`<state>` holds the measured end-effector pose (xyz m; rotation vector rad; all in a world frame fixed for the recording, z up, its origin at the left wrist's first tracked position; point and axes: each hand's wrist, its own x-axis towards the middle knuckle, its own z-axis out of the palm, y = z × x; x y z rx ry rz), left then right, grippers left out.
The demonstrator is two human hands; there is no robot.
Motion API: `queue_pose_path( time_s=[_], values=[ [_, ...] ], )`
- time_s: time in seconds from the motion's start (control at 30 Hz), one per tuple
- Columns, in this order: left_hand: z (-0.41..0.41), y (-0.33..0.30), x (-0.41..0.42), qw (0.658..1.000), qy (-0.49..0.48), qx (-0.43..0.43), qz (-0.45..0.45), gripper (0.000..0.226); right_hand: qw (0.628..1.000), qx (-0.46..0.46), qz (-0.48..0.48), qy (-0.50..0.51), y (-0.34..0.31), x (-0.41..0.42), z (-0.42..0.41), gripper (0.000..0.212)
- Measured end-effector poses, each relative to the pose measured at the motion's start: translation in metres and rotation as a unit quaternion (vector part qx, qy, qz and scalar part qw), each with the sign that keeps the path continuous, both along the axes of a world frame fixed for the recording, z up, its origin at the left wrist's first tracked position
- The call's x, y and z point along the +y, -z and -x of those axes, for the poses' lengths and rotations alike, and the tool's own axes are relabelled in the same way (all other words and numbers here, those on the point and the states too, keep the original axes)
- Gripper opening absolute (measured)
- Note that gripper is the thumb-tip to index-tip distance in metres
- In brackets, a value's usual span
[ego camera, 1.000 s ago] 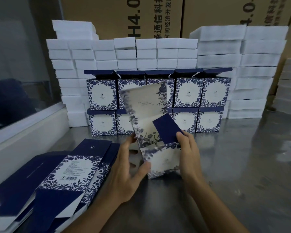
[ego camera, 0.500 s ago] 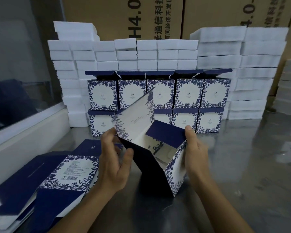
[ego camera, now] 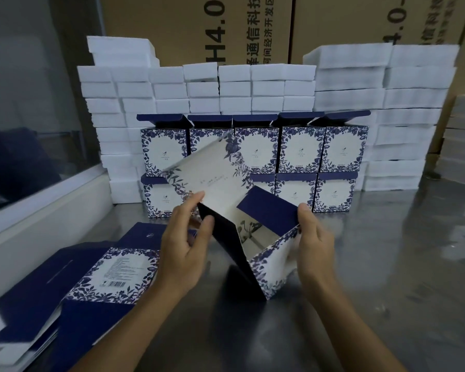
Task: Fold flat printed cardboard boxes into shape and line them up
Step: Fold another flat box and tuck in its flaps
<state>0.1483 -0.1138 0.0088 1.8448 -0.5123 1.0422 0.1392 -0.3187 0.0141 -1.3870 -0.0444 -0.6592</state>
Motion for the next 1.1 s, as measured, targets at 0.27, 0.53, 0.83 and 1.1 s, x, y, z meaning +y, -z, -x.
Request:
queue_pose_path(
  time_s=[0.27,0.53,0.83,1.1],
  values=[
    [-0.003,0.013,-0.021,0.961,0.007,0.174,0.217,0.047,0.972,-0.132,0.179,0.08,0.005,0.014,0.009,0.04],
    [-0.014,0.023,-0.017,0.894,0.037,0.337,0.292,0.031,0.962,-0.139,0.227,0.063,0.011,0.017,0.006,0.042],
    [-0.014,0.028,-0.017,0.891,0.024,0.327,0.315,0.034,0.972,-0.067,0.223,0.005,0.01,0.02,0.005,0.049],
    [-0.002,0.032,-0.027,0.907,0.081,0.334,0.243,0.046,0.982,-0.026,0.187,0.025,0.008,0.021,0.003,0.067]
  ],
)
